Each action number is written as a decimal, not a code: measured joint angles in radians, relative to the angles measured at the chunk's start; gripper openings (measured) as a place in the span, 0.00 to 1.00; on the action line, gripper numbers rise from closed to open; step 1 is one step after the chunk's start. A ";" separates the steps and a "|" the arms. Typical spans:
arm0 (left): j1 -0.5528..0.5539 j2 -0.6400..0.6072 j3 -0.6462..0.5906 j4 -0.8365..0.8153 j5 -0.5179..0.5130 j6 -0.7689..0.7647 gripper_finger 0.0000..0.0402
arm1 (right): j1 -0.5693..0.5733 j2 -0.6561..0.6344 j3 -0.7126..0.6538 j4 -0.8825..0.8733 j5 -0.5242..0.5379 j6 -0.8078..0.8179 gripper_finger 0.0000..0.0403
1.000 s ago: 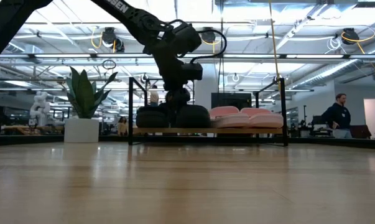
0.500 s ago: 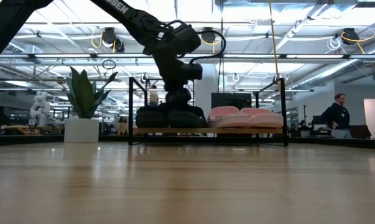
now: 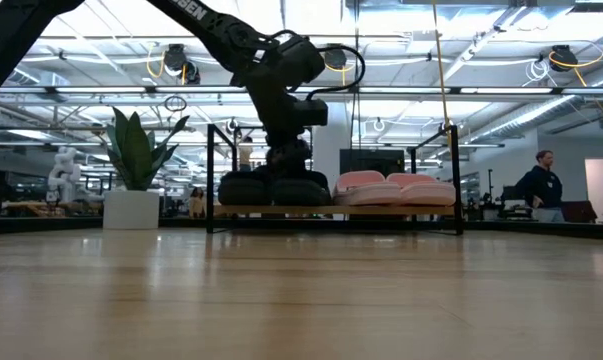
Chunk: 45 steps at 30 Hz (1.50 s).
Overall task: Pick and place slides into the shelf
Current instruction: Put the black slipper on the shelf, then return to Home Position
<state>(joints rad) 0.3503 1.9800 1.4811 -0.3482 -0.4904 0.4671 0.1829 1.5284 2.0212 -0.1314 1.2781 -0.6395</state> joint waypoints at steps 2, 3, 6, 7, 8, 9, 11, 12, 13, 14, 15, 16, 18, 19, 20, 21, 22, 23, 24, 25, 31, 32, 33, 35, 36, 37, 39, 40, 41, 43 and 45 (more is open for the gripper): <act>-0.008 0.000 0.000 -0.007 0.000 -0.002 0.72 | 0.000 0.000 0.000 0.000 0.000 0.000 0.47; -0.013 0.000 0.000 -0.013 0.001 -0.004 0.72 | 0.000 0.000 0.000 0.000 0.000 0.000 0.47; -0.027 0.000 0.000 -0.035 0.002 -0.016 0.72 | 0.000 0.000 0.000 0.000 0.000 0.000 0.47; -0.033 0.000 0.000 -0.047 0.003 -0.018 0.72 | 0.000 0.000 0.000 0.000 0.000 0.000 0.47; -0.038 0.000 0.000 -0.058 0.003 -0.021 0.72 | 0.000 0.000 0.000 0.000 0.000 0.000 0.47; -0.045 0.000 0.000 -0.068 0.003 -0.022 0.72 | 0.000 0.000 0.000 0.000 0.000 0.000 0.47; -0.059 0.000 0.000 -0.070 0.001 -0.022 0.72 | 0.000 0.000 0.000 0.000 0.000 0.000 0.47; -0.067 0.000 0.000 -0.067 -0.002 -0.022 0.72 | 0.000 0.000 0.000 0.000 0.000 0.000 0.47; -0.074 -0.001 0.000 -0.064 -0.003 -0.024 0.72 | 0.000 0.000 0.000 0.000 0.000 0.000 0.47; -0.081 -0.008 0.000 -0.067 -0.002 -0.030 0.72 | 0.000 0.000 0.000 0.000 0.000 0.000 0.47; -0.089 -0.017 0.000 -0.079 -0.003 -0.035 0.72 | 0.000 0.000 0.000 0.000 0.000 0.000 0.47; -0.098 -0.022 0.000 -0.080 -0.006 -0.036 0.72 | 0.000 0.000 0.000 0.000 -0.001 0.000 0.47; -0.117 -0.047 0.002 -0.093 -0.013 -0.043 0.72 | 0.000 0.000 0.000 0.000 0.000 0.000 0.47; -0.129 -0.061 0.002 -0.114 -0.021 -0.045 0.72 | 0.000 0.000 0.000 0.000 0.000 0.000 0.47; -0.142 -0.079 0.001 -0.120 -0.032 -0.051 0.72 | 0.000 0.000 0.000 0.000 0.001 0.000 0.47; -0.155 -0.104 0.001 -0.134 -0.039 -0.061 0.72 | 0.000 0.000 0.000 0.000 0.001 -0.001 0.47; -0.168 -0.131 0.001 -0.165 -0.048 -0.077 0.72 | 0.000 0.000 0.000 0.003 0.001 -0.006 0.47; -0.182 -0.163 0.001 -0.199 -0.056 -0.100 0.72 | 0.000 0.000 0.000 0.009 0.002 -0.012 0.47; -0.198 -0.201 0.001 -0.245 -0.060 -0.130 0.72 | 0.000 0.000 0.000 0.012 0.005 -0.022 0.47; -0.213 -0.237 0.001 -0.300 -0.062 -0.167 0.72 | 0.000 0.000 0.000 0.023 0.010 -0.043 0.47; -0.357 -0.522 0.001 -0.582 -0.144 -0.428 0.72 | 0.001 -0.001 0.000 0.170 0.168 -0.278 0.47; -0.388 -0.573 0.001 -0.595 -0.162 -0.473 0.72 | 0.005 -0.001 0.000 0.183 0.200 -0.297 0.47; -0.418 -0.629 0.001 -0.604 -0.172 -0.521 0.72 | 0.009 -0.005 0.000 0.184 0.228 -0.305 0.47; -0.484 -0.729 0.001 -0.628 -0.186 -0.627 0.72 | 0.022 -0.015 0.000 0.176 0.255 -0.277 0.47; -0.516 -0.777 0.001 -0.624 -0.189 -0.681 0.72 | 0.031 -0.021 0.000 0.171 0.266 -0.241 0.47; -0.546 -0.826 0.001 -0.624 -0.190 -0.731 0.72 | 0.043 -0.031 0.000 0.158 0.268 -0.202 0.47; -0.611 -0.911 0.001 -0.625 -0.191 -0.825 0.72 | 0.078 -0.048 -0.008 0.132 0.266 -0.128 0.47; -0.642 -0.945 0.001 -0.625 -0.190 -0.867 0.72 | 0.099 -0.061 -0.022 0.119 0.268 -0.092 0.47; -0.673 -0.975 0.001 -0.630 -0.186 -0.900 0.72 | 0.124 -0.071 -0.041 0.107 0.268 -0.047 0.47; -0.731 -1.018 0.001 -0.661 -0.161 -0.964 0.72 | 0.174 -0.099 -0.105 0.092 0.269 0.042 0.47; -0.785 -1.040 0.001 -0.713 -0.133 -1.046 0.72 | 0.231 -0.129 -0.197 0.090 0.269 0.127 0.47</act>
<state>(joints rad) -0.4345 0.9399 1.4822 -1.0615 -0.6237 -0.5784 0.4143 1.3991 1.8244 -0.0417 1.5475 -0.5125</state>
